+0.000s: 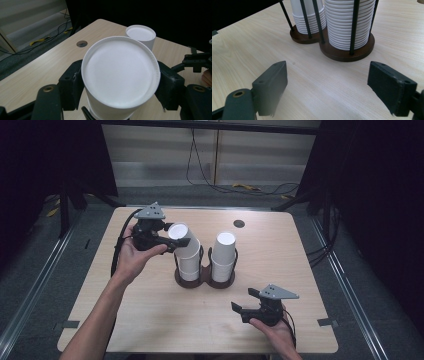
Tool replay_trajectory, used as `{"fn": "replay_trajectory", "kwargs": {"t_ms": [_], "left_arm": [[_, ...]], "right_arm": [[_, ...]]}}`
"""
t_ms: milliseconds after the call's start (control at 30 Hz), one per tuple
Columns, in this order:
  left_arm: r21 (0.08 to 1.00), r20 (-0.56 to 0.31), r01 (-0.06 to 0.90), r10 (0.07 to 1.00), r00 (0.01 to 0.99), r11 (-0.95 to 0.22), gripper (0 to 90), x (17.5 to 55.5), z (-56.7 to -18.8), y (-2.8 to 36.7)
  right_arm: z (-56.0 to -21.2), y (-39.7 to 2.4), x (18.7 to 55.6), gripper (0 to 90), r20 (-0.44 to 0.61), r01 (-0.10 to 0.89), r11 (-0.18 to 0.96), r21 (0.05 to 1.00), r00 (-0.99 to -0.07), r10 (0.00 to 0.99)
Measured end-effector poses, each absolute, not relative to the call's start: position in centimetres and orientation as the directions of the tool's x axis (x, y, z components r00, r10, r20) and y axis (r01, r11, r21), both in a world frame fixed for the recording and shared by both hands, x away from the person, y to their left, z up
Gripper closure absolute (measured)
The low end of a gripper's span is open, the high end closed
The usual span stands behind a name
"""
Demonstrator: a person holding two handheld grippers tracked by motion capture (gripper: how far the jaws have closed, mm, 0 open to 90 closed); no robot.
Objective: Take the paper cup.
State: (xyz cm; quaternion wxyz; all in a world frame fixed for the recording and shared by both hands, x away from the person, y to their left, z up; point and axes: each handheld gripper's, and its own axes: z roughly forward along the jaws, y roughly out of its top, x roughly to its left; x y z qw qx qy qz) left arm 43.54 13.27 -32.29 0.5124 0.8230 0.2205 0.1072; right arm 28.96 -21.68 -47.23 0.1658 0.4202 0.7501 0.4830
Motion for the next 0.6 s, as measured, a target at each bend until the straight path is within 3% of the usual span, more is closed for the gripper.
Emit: {"fn": "replay_trajectory", "kwargs": {"t_ms": [600], "left_arm": [[0.916, -0.044, 0.220, 0.459, 0.887, -0.336, 32.8, 42.2, -32.3, 14.8]], "right_arm": [[-47.4, -21.4, 29.1, 15.8, 0.161, 0.478, 0.184, 0.859, -0.593, 0.789]]}}
